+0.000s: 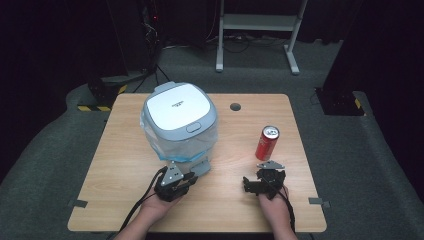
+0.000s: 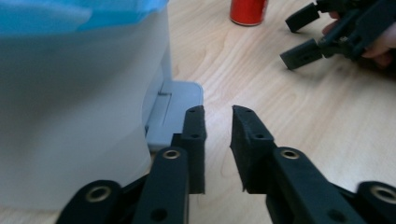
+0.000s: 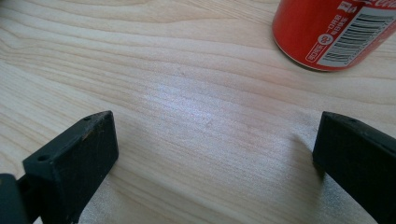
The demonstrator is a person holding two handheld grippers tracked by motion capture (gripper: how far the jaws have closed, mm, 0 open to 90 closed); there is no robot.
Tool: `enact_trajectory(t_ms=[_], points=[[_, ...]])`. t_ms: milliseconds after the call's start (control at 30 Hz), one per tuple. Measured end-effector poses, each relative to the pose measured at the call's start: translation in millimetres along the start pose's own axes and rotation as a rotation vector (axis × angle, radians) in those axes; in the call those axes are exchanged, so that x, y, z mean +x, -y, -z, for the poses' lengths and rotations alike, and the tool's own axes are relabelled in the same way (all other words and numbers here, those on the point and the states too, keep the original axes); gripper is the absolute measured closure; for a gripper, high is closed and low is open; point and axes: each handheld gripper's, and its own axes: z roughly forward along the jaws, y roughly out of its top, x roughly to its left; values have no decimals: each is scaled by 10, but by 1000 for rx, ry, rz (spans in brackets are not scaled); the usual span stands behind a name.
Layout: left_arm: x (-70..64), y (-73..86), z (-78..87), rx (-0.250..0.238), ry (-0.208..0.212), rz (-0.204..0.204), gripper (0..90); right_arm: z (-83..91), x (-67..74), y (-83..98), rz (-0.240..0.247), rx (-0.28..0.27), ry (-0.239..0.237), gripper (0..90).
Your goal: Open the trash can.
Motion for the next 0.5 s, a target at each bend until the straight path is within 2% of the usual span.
enact_trajectory(t_ms=[100, 300, 500], points=[[-9, -32, -88, 3, -22, -15, 824, 0, 0, 0, 1, 0, 0, 0], [-30, -55, -260, 9, -72, -29, 825, 0, 0, 0, 1, 0, -1, 0], [-22, -30, -333, 29, -90, -41, 763, 0, 0, 0, 1, 0, -1, 0]])
